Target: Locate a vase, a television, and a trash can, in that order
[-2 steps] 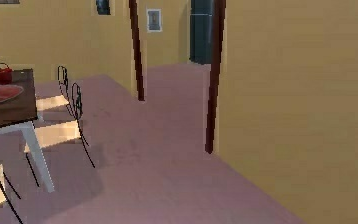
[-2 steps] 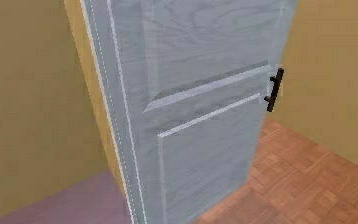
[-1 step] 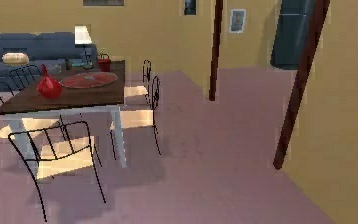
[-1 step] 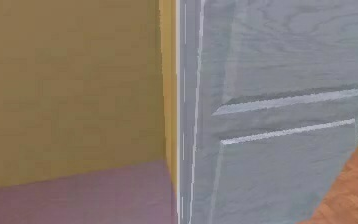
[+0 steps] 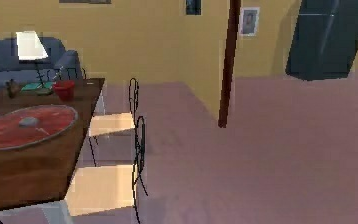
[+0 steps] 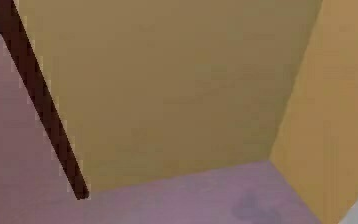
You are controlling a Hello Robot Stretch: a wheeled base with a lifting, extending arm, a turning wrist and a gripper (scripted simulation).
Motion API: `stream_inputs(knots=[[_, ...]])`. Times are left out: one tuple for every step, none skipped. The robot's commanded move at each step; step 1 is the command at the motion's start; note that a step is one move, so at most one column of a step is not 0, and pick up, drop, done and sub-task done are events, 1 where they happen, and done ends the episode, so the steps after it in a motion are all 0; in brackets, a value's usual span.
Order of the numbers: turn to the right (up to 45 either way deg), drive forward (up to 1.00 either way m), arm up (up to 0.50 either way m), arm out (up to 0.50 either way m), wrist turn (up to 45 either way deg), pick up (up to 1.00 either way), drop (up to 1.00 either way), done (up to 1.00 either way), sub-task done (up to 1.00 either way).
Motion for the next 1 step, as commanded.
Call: stream_inputs(knots=[[0.0,0.35,0.00,0.00,0.0,0.00,0.00,0.00,0.00]])
